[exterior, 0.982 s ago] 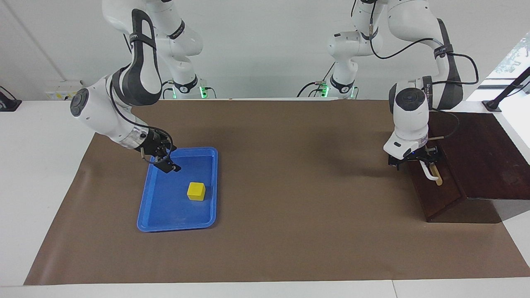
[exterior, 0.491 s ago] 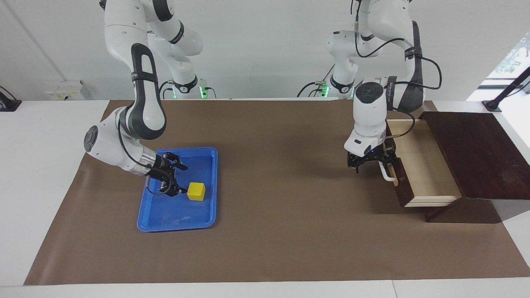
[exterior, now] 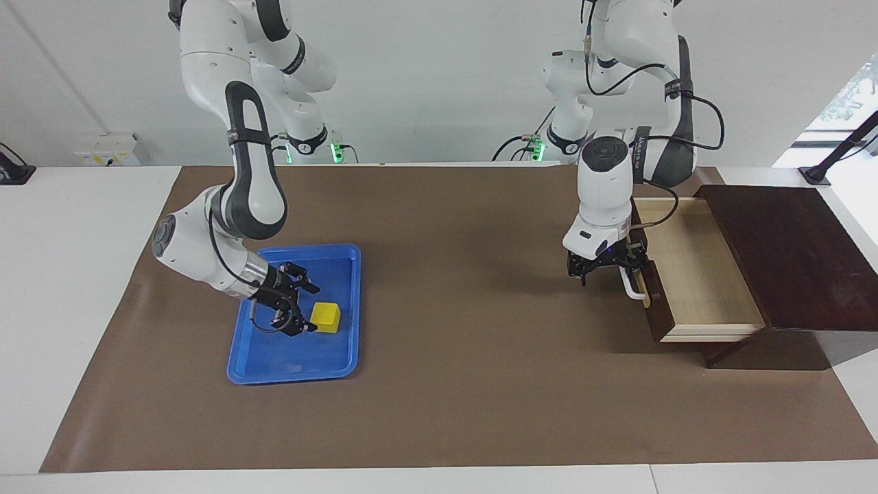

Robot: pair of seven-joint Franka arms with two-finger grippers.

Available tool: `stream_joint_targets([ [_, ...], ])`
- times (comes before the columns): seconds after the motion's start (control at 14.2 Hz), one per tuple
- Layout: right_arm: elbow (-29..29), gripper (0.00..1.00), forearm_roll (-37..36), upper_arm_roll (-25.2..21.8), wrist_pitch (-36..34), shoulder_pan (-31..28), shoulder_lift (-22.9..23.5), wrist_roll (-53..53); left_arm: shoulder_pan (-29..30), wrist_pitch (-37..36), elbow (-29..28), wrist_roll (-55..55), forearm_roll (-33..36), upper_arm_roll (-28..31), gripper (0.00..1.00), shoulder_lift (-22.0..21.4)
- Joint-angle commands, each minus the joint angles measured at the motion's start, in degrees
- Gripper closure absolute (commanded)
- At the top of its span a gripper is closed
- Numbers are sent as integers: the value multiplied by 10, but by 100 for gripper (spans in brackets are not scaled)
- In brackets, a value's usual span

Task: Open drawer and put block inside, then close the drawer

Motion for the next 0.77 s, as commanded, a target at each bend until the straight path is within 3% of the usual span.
stream_joint_targets([
  [0.0,-6,0,21,1,11,-1,4,-21,-8,-74,75,-1,-12,2,0,12],
  [0.14,-6,0,21,1,11,-2,4,-24,-11,-120,111,-3,-16,1,0,16],
  [0.42,-6,0,21,0,14,-3,4,-27,-7,-249,219,-22,-108,6,0,12],
  [0.56,-6,0,21,0,14,-2,4,-27,3,-282,237,-60,-151,9,0,-8],
  [0.63,-6,2,21,1,14,-3,4,-27,18,-287,233,-88,-188,8,0,-25],
  [0.7,-6,14,21,0,15,-3,4,-28,23,-290,231,-129,-221,8,0,-35],
])
